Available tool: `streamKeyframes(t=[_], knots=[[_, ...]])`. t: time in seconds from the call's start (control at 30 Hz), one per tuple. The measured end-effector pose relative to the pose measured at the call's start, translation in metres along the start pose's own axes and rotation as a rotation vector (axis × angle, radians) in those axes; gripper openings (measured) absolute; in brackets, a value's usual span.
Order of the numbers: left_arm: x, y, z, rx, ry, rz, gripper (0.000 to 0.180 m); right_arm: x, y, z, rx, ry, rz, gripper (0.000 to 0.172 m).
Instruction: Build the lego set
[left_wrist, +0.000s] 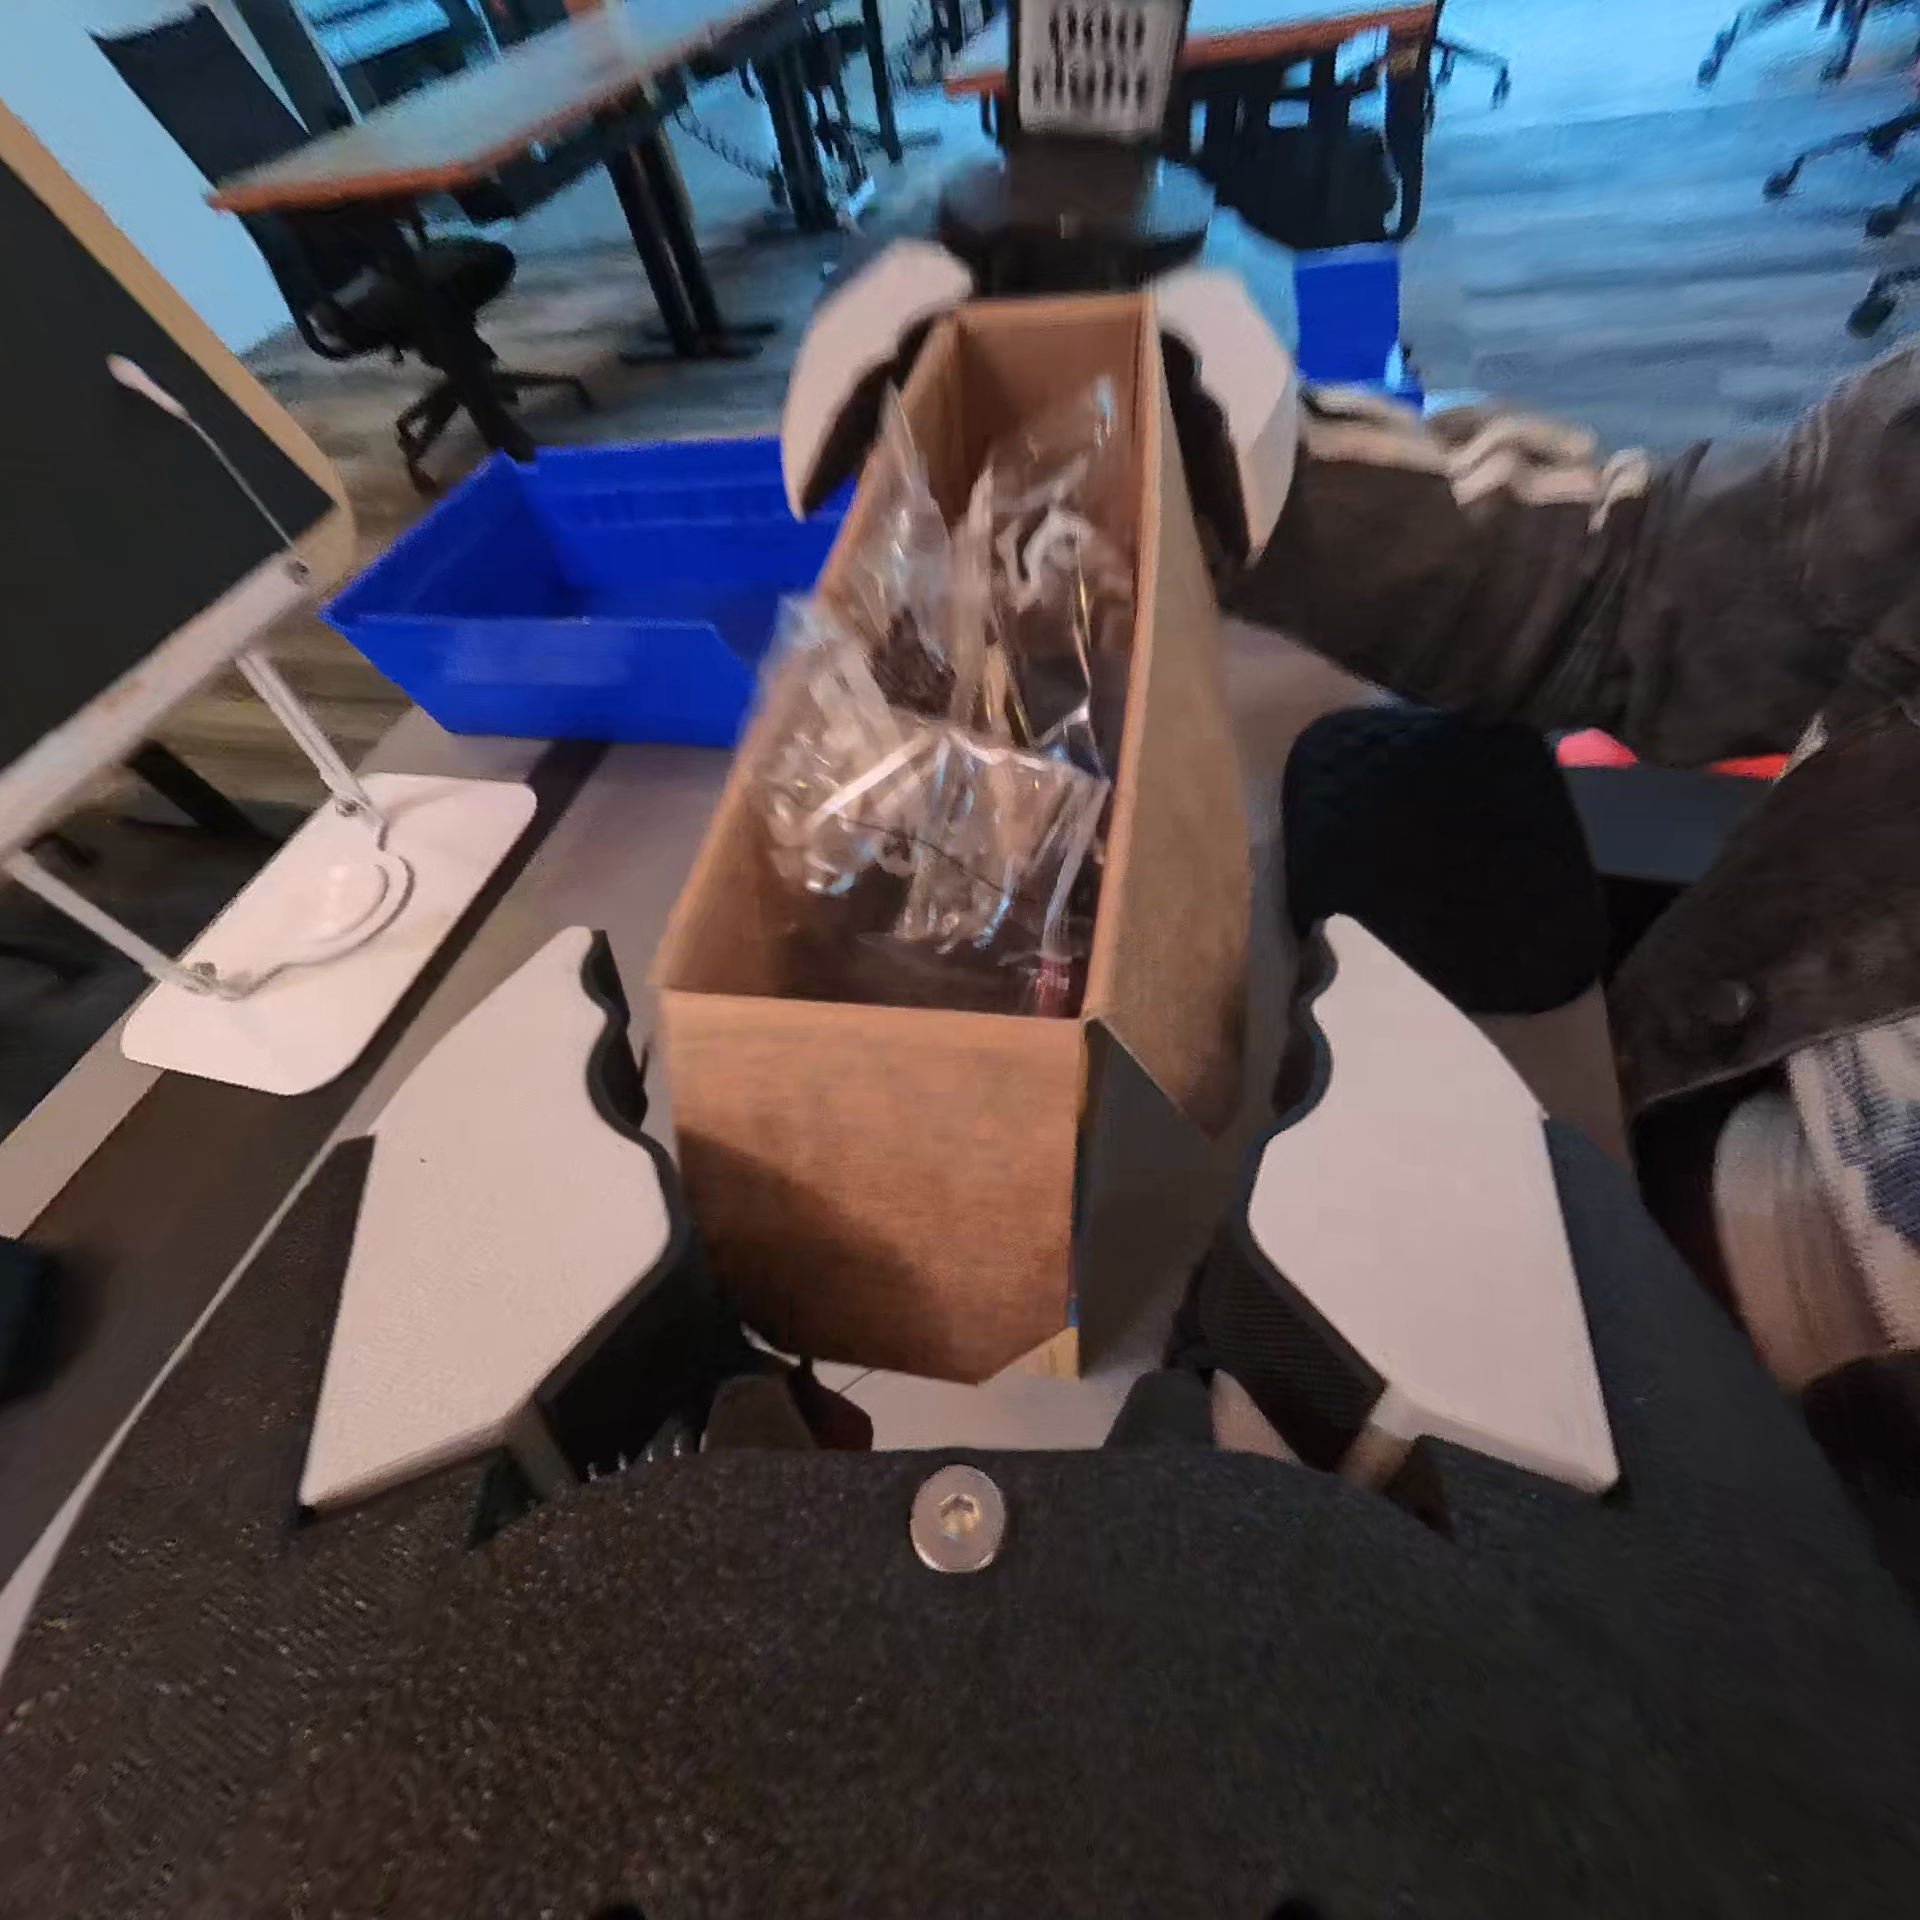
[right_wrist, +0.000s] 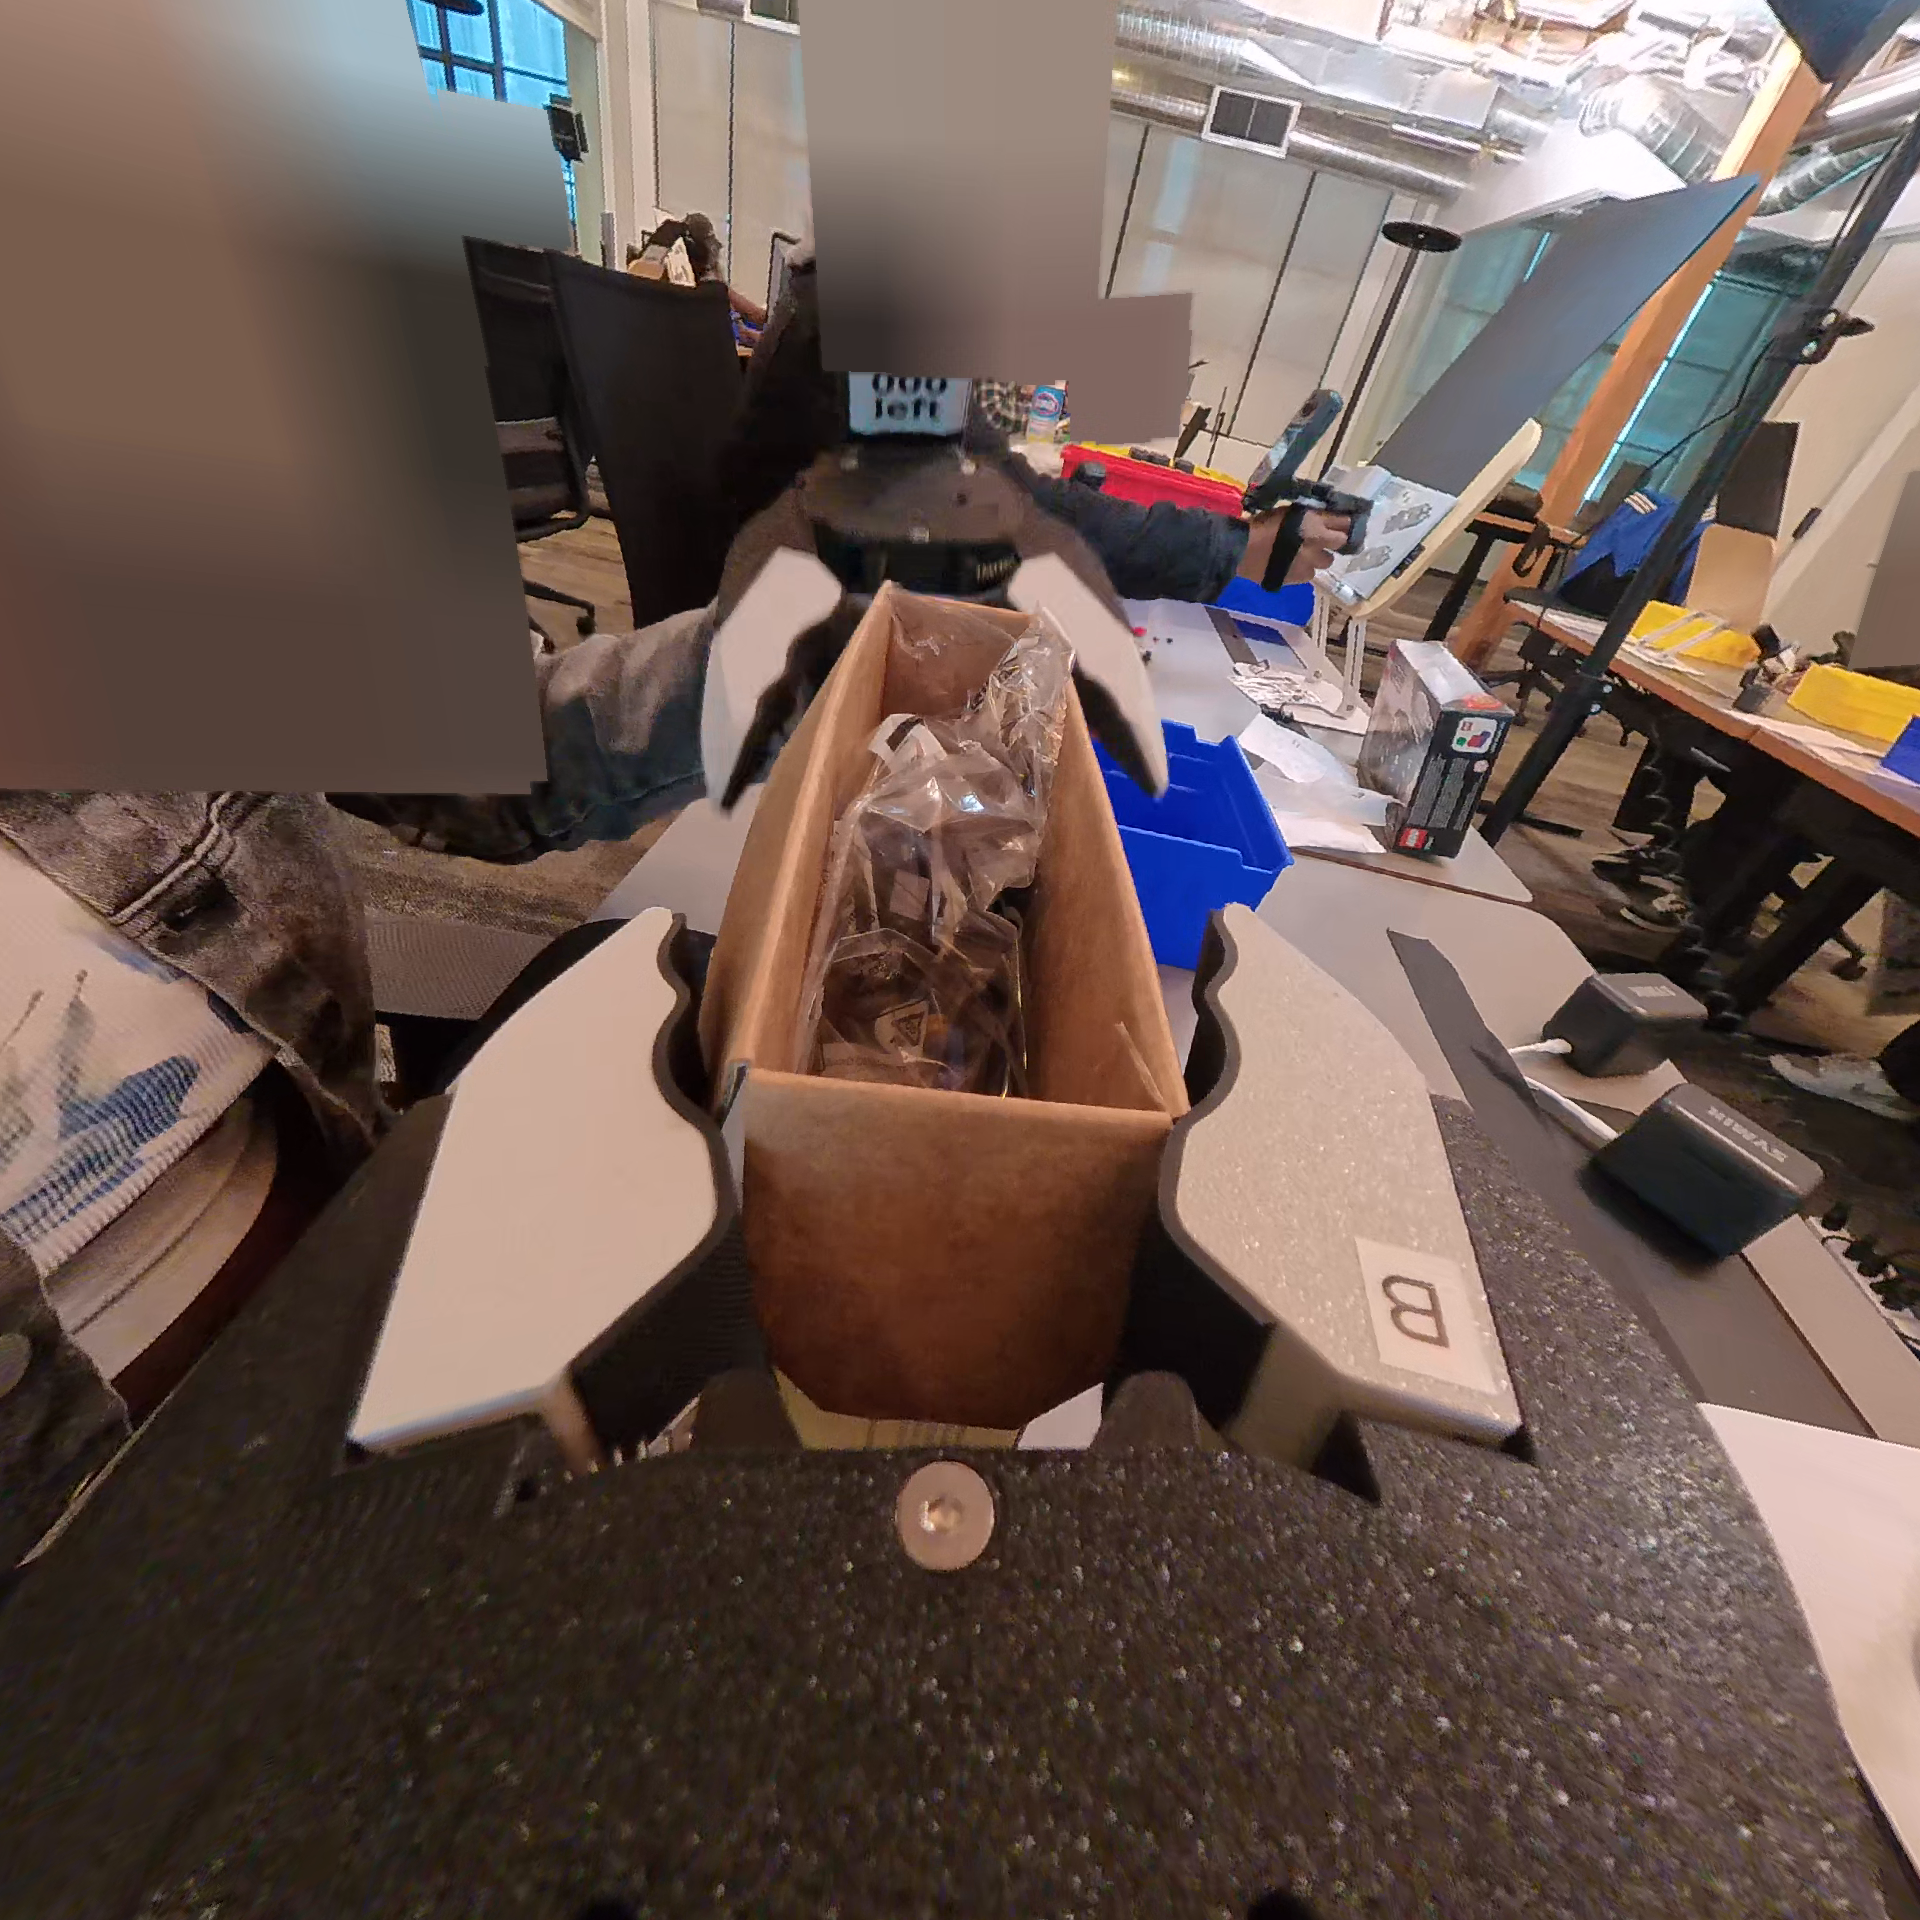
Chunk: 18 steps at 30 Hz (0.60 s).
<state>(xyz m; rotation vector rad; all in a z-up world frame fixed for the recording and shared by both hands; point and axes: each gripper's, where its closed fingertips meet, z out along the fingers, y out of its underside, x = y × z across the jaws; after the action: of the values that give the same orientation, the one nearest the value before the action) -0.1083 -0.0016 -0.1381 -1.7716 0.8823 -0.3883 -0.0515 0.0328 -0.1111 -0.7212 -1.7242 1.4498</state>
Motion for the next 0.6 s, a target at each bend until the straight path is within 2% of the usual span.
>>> streamKeyframes(t=[0.03,0.2,0.3,0.37,0.4,0.5,0.6], knots=[[-0.005,0.005,0.007,-0.010,-0.046,0.026,0.123,0.000,0.000,0.000,0.000,0.002,0.002,0.091],[-0.013,0.001,0.011,0.109,-0.104,0.121,0.087,0.006,0.003,-0.001,-0.019,0.019,0.024,0.092],[-0.011,0.000,0.011,0.144,-0.089,0.109,0.081,0.010,0.007,-0.005,-0.082,0.024,0.062,0.096],[-0.010,-0.001,0.011,0.152,-0.089,0.108,0.080,0.016,0.004,-0.017,-0.157,0.066,0.051,0.108],[-0.009,-0.001,0.011,0.152,-0.091,0.110,0.080,0.022,-0.006,-0.027,-0.163,0.106,0.032,0.106],[-0.008,-0.002,0.012,0.164,-0.090,0.113,0.079,0.035,-0.053,-0.046,-0.175,0.204,-0.016,0.082],[-0.007,-0.003,0.012,0.173,-0.091,0.122,0.079,0.025,-0.061,-0.028,-0.452,0.116,-0.040,0.055]])
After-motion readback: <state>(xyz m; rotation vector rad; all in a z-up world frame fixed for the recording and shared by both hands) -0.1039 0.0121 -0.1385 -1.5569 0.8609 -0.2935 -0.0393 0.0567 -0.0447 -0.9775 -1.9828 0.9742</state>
